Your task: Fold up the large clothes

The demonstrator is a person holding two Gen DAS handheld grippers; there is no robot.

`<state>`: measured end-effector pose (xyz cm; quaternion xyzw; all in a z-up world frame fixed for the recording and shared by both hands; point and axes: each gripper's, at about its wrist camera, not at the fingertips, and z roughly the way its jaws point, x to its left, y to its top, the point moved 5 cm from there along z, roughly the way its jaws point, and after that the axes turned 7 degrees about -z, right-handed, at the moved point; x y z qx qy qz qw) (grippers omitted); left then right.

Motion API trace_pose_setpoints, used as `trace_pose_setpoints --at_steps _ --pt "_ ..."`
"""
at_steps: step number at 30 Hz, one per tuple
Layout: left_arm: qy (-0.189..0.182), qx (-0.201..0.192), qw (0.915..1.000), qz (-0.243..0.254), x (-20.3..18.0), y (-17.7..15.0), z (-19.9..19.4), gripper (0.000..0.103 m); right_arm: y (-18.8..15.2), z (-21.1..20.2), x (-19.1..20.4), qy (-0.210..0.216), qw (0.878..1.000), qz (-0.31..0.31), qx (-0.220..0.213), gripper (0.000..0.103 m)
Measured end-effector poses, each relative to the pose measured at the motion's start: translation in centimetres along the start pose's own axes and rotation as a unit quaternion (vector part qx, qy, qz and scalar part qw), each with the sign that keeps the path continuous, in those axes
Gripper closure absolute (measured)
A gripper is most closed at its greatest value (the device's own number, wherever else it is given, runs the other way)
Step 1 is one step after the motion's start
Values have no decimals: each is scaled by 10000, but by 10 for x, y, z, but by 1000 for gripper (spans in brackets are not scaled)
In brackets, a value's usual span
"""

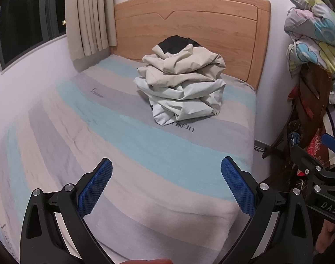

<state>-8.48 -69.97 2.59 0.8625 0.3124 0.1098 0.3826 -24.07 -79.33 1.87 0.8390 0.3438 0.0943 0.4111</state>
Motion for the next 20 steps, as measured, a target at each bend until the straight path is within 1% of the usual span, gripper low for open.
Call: trace_pose_setpoints --at_steps 4,5,7,9,13,15,20 --pt "-5 12 10000 -26 -1 2 -1 6 0 0 -1 6 10000 18 28 7" --pt "-62 27 10000 -39 -2 2 -1 6 -1 0 0 14 10000 4 39 7" --pt "2 -65 9999 -88 -3 4 -2 6 -1 -2 0 16 10000 -33 28 7" --pt "-82 -141 9999 7 -7 4 -6 6 -1 -3 -1 13 10000 -49 24 7" --pt "-19 -195 9998 93 -12 4 -8 6 -1 -5 -2 10 10000 -24 19 7" --pt "35 -69 9999 145 -14 4 -8 6 -1 -6 -4 28 10000 17 28 7" --pt "-3 64 10000 -49 -12 11 -6 6 3 -10 -7 71 10000 31 54 7"
